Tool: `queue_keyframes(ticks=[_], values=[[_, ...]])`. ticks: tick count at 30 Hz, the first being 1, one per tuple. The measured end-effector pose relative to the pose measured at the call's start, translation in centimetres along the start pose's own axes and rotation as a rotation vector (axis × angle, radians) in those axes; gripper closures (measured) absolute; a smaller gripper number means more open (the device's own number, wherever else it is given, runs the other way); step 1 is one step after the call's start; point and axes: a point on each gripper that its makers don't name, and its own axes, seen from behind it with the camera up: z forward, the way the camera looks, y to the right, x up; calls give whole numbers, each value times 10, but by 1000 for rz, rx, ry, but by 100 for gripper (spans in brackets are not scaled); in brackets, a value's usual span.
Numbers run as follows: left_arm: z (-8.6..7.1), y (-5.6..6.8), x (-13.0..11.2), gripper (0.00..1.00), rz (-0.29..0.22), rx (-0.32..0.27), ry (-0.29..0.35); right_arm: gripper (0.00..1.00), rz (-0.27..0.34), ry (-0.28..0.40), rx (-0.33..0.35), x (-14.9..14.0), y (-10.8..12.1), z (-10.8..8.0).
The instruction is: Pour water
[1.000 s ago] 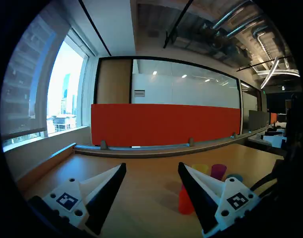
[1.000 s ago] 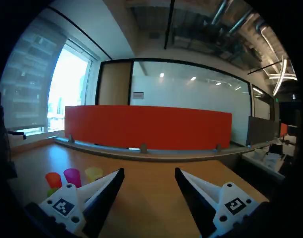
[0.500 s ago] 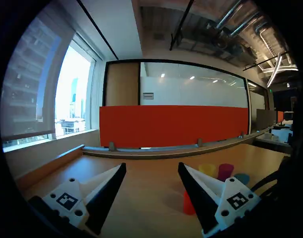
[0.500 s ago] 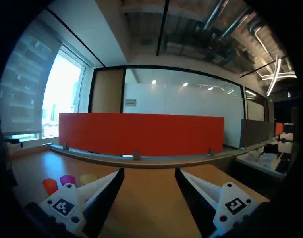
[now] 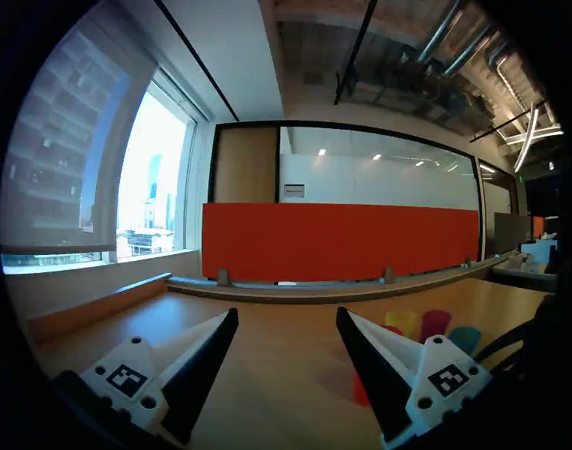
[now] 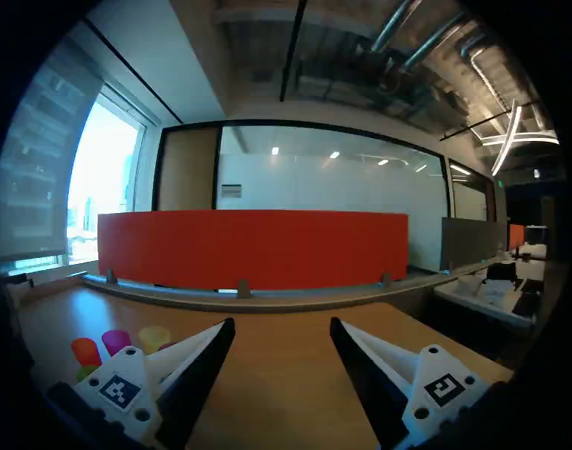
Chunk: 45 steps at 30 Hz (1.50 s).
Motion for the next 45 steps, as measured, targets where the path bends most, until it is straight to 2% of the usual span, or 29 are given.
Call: queue_keyframes(ticks=[11,23,32,38,45], values=[[-2,-9,-32,3,14,1,-21,2,-17,-11,-15,-7,-1,-8],[0,-18,-48,3,19,4,-24,2,-17,-13,-8,-7,-11,-6],[0,-25,-59,3,-2,16,-42,2,-27,-14,-7,-6,-14,-5],[1,-26,-59,3,0,21,-38,2,-24,-8,-3,-1,-15,-6],[1,-21,-65,3,22,12,-56,2,-24,-9,-4,-2,-14,-5]])
